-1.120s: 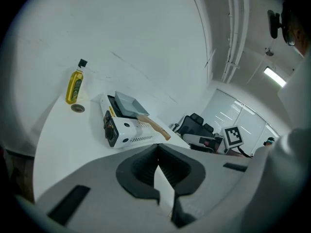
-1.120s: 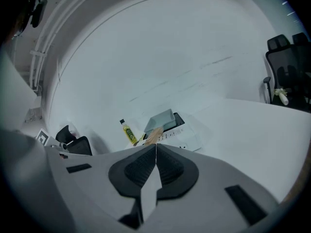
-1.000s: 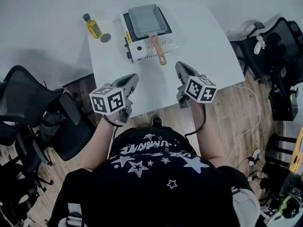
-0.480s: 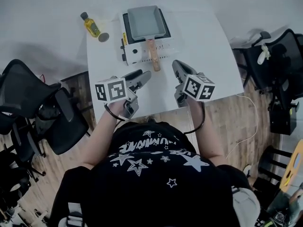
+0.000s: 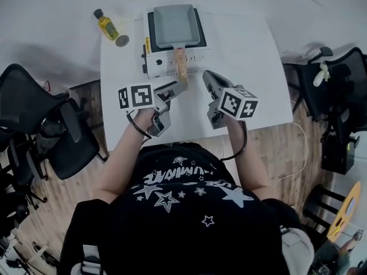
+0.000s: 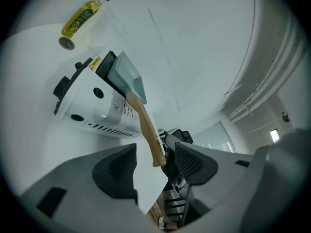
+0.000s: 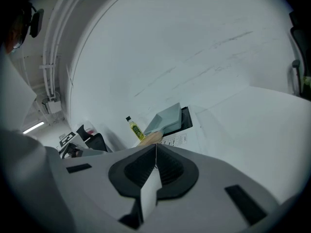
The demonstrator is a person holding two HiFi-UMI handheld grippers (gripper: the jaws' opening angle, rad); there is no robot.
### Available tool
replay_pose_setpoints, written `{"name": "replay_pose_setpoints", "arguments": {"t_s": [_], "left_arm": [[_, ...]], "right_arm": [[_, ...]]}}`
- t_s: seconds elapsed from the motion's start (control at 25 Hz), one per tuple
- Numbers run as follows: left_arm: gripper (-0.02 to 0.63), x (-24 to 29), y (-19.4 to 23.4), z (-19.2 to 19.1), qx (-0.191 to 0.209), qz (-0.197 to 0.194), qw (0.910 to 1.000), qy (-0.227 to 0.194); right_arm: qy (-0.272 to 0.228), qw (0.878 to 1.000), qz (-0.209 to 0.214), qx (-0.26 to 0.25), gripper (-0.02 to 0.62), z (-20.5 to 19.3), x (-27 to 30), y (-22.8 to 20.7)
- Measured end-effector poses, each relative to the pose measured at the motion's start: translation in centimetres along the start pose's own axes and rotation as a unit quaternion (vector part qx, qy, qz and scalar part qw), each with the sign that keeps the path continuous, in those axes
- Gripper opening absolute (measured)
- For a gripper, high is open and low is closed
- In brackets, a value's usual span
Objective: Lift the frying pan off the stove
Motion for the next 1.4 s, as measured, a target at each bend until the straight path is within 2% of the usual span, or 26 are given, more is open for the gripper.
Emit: {"name": "replay_pose_setpoints", "arguments": {"t_s": [0.28,0.44,0.6,0.68,0.8,0.88,0.92,0.96,1.0,1.16,1.4], "left_arm": [[0.229,2.1,0.6,0.4,-0.003,0.011,0.9999,0.012],[0.199,2.5,0.7,0.6,-0.01,0.008,0.9998,0.013],[0.137,2.7,0.6,0.4,-0.01,0.006,0.9998,0.016],[0.133,2.7,0.7,0.3,-0.014,0.004,0.9998,0.013],[0.126,2.7,0.8,0.2,-0.024,0.0,0.9997,0.009],[0.121,2.7,0.8,0.0,-0.028,0.001,0.9996,0.009],[0.12,2.7,0.8,-0.1,-0.03,0.003,0.9995,0.01],[0.118,2.8,0.9,-0.1,-0.032,0.005,0.9994,0.012],[0.117,2.8,1.0,-0.2,-0.034,0.006,0.9993,0.013],[0.112,2.9,1.2,-0.3,-0.039,0.009,0.9991,0.013],[0.11,2.9,1.1,-0.3,-0.044,0.007,0.9989,0.012]], "right_arm": [[0.009,0.999,0.025,0.023,0.008,0.6,1.4,-0.6],[0.015,0.998,0.034,0.041,0.008,0.6,1.9,-1.0],[0.036,0.993,0.051,0.096,0.008,0.5,2.6,-1.7],[0.058,0.985,0.081,0.144,0.008,0.4,3.2,-1.9],[0.072,0.96,0.141,0.229,0.009,0.3,4.2,-2.1],[0.077,0.949,0.162,0.261,0.011,0.3,4.9,-2.3],[0.088,0.945,0.167,0.268,0.034,0.3,5.3,-2.4],[0.103,0.941,0.171,0.275,0.121,0.3,5.8,-2.5],[0.12,0.935,0.178,0.282,0.176,0.3,6.4,-2.7],[0.165,0.91,0.209,0.319,0.192,0.0,8.7,-2.8],[0.192,0.896,0.214,0.338,0.19,-0.5,10.9,-2.3]]}}
Point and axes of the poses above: the fingertips, and each gripper's own axes: x forward along the fingers, y to its left, z out of its top, the point moved 10 cm from there along -x, backward along the fingers, and after that the axes turned 12 degrees about x, right-handed, at the moved point
